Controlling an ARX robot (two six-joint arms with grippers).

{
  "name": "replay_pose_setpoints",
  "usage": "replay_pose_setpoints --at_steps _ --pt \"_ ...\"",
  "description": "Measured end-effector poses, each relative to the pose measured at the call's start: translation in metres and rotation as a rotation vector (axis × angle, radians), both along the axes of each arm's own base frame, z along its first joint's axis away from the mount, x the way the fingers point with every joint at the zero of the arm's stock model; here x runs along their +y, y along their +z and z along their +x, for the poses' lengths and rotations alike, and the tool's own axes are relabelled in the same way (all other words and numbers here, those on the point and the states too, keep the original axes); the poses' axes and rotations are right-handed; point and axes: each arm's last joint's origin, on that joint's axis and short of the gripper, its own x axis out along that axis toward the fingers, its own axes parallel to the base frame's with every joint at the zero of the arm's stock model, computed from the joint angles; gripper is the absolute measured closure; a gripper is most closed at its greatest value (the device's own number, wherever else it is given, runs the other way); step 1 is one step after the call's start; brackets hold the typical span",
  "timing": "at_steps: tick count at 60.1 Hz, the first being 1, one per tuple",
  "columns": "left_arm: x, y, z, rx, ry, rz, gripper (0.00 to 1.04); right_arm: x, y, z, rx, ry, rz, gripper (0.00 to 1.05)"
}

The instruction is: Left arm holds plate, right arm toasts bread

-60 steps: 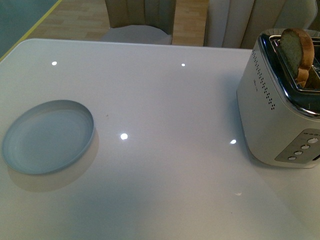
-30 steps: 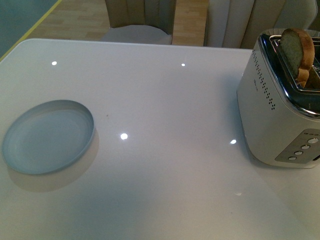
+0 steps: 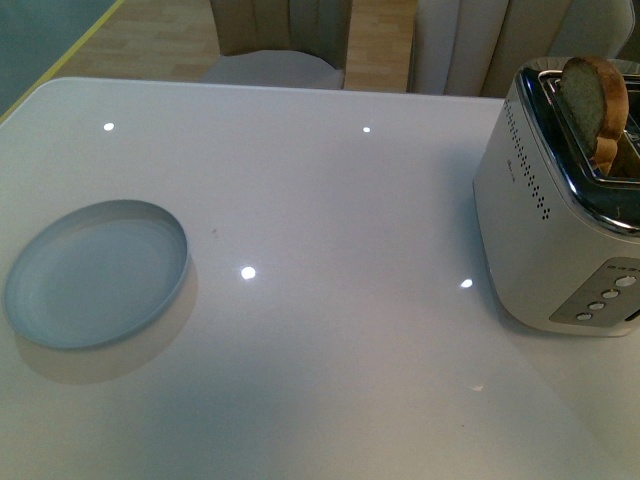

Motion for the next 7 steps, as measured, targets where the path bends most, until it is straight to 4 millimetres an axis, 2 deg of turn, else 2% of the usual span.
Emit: replay_pose_setpoints --at_steps 7 --pt "0.0000 0.0000 0.0000 0.000 0.000 0.000 0.07 0.0000 0.0000 0.0000 0.000 0.000 0.000 0.09"
